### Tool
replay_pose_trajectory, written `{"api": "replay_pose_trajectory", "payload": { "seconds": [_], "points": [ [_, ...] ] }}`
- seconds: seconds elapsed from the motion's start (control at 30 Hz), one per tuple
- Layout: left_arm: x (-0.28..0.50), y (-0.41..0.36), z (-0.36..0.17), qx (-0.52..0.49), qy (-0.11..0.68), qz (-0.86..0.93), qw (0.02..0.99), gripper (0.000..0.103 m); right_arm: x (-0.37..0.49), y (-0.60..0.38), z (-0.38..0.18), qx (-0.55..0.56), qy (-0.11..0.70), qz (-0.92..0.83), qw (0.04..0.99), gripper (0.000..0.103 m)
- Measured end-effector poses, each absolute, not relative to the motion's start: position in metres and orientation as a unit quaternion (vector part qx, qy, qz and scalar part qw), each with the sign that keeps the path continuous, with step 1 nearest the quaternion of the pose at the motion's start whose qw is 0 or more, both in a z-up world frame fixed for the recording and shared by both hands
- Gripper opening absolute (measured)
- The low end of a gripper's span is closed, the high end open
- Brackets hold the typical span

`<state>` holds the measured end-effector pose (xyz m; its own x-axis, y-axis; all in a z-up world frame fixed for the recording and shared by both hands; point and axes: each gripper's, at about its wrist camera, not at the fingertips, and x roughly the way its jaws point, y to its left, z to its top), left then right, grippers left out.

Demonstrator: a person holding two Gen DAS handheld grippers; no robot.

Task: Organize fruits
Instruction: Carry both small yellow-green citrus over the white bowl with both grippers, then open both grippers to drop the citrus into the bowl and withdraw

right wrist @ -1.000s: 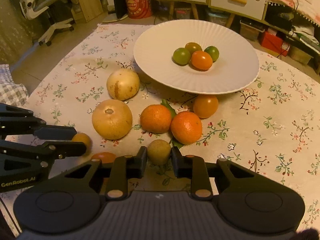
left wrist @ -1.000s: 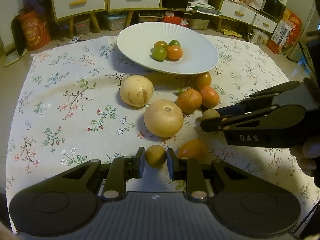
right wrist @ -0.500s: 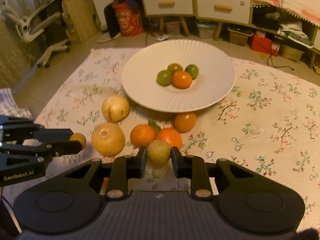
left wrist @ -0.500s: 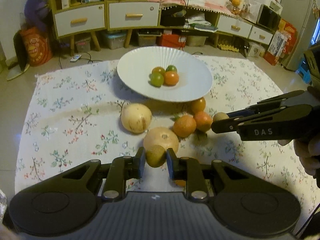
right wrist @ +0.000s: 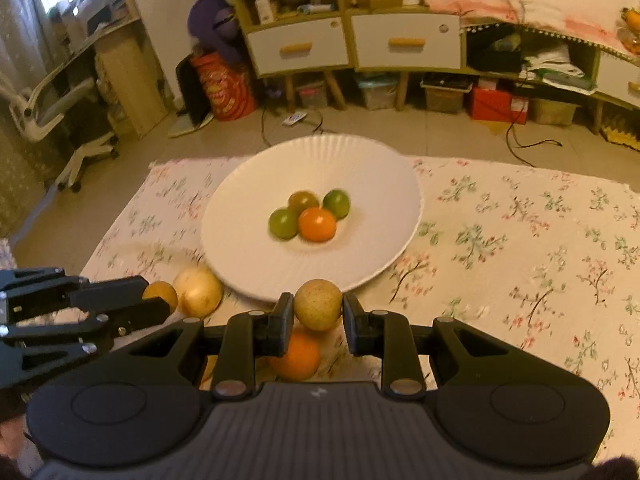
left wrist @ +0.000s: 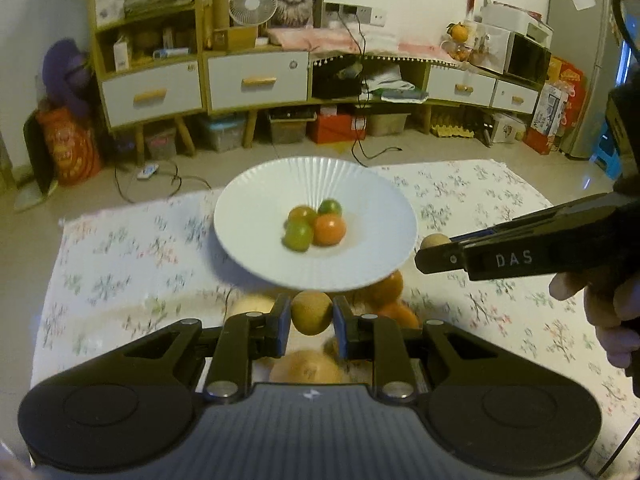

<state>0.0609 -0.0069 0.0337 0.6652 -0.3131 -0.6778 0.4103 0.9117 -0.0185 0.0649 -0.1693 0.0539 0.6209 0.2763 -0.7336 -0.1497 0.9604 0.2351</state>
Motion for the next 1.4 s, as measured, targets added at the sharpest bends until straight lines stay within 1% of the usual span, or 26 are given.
{"api": "replay_pose_trajectory", "payload": {
  "seconds": [0.27,0.43,0.57,0.83,1.03,1.4],
  "points": [
    [0.084,-0.027,0.025,0.06,0.351,-0.21,0.911,0.009,0.082,-0.182,0.052,0.103,0.398,0.113,0.904,0.023],
    [0.1,-0.036,0.019,0.057,0.357,-0.213,0.908,0.009,0.092,-0.183,0.047,0.093,0.398,0.112,0.906,0.023],
    [0.112,-0.043,0.015,0.089,0.357,-0.227,0.902,0.009,0.1,-0.184,0.046,0.086,0.4,0.116,0.905,0.023],
    [0.136,-0.05,0.004,0.096,0.381,-0.246,0.886,0.009,0.123,-0.18,0.038,0.057,0.397,0.129,0.907,0.023],
    [0.147,-0.049,-0.005,0.084,0.391,-0.249,0.882,0.009,0.134,-0.178,0.029,0.045,0.39,0.141,0.909,0.023],
    [0.153,-0.035,-0.005,0.045,0.403,-0.242,0.881,0.009,0.14,-0.173,0.018,0.013,0.385,0.146,0.911,0.024]
  ]
}}
